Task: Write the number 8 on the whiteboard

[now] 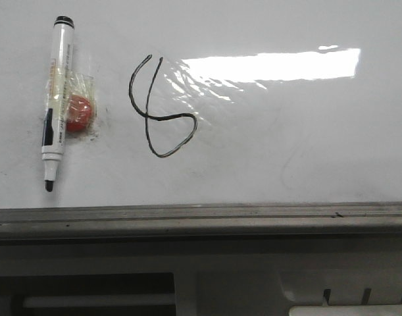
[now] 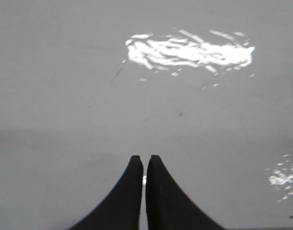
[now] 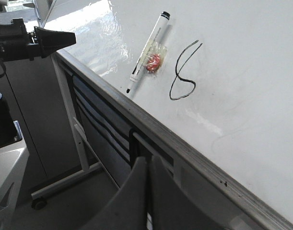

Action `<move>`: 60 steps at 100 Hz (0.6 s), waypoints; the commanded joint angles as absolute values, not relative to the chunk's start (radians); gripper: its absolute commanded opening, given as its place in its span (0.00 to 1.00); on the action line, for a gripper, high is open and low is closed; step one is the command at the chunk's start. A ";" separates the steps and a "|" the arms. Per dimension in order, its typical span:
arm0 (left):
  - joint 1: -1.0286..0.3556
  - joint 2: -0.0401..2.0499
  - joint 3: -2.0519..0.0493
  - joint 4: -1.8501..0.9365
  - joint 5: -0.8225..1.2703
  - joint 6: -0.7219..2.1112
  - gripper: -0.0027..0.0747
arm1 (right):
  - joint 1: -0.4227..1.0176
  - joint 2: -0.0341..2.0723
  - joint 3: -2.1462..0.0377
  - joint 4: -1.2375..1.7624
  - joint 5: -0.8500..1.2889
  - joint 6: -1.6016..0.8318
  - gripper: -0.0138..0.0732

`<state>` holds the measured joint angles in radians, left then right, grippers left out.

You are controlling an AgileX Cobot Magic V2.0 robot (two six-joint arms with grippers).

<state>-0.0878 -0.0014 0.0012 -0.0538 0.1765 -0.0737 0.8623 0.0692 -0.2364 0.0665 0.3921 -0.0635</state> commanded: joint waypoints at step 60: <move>-0.013 -0.032 0.033 -0.086 0.309 -0.066 0.01 | 0.862 0.079 -0.261 0.064 0.318 -0.071 0.08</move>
<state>-0.0159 -0.0014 0.0012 -0.0727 0.3433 -0.0641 0.8623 0.0692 -0.2364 0.0665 0.3924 -0.0635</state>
